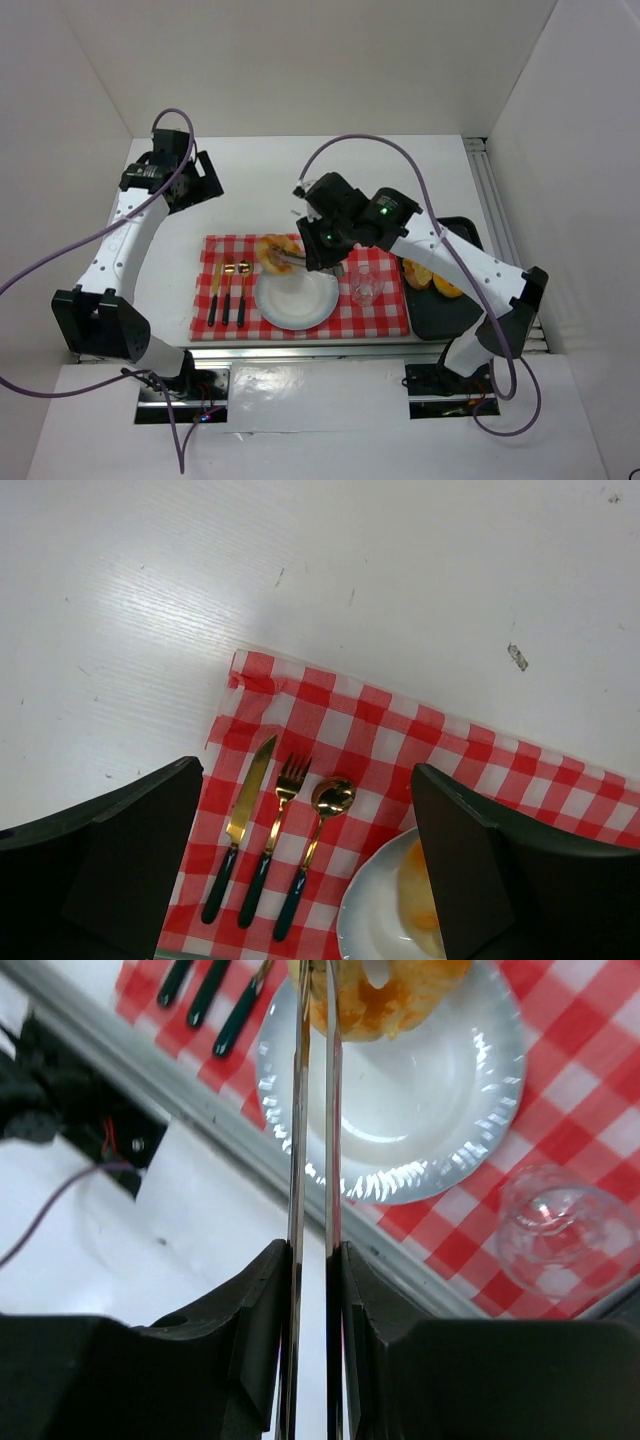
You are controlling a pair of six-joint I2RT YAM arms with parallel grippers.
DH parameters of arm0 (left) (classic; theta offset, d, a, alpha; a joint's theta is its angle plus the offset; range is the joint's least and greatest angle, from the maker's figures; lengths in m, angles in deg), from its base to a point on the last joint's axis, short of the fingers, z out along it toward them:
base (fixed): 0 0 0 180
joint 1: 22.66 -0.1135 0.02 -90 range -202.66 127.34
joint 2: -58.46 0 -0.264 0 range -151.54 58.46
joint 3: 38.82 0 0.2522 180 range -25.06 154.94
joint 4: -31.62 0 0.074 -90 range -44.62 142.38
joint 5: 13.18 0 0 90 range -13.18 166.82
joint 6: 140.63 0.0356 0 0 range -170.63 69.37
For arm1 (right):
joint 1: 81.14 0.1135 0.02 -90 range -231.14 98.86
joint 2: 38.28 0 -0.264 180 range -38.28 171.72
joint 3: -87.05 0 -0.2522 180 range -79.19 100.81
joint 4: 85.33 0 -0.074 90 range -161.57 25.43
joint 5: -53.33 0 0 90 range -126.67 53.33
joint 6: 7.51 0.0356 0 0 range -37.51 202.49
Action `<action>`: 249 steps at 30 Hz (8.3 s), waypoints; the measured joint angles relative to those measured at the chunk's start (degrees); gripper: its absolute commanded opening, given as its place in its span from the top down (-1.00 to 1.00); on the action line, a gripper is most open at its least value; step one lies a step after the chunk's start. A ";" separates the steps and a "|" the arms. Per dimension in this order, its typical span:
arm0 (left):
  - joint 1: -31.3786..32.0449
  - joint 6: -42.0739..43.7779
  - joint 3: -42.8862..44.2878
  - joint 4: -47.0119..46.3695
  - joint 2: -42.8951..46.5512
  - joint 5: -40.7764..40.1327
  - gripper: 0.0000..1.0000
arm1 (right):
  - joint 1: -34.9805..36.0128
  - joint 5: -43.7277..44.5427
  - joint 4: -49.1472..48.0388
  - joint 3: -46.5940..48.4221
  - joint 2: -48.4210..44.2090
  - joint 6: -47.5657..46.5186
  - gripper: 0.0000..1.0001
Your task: Place the bread
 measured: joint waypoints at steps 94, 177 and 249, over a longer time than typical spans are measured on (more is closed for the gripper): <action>-0.44 -0.50 -2.71 -1.20 2.05 4.33 -0.98 | -24.81 17.62 11.72 -11.98 -9.18 15.45 0.56; -0.44 -0.48 -2.71 -1.27 0.20 4.76 -0.98 | -38.05 12.26 12.85 -19.71 -17.31 13.62 1.00; -0.44 -0.48 -2.71 -1.81 -0.07 5.60 -0.98 | -2.91 -6.05 4.68 -13.46 -8.09 4.20 0.07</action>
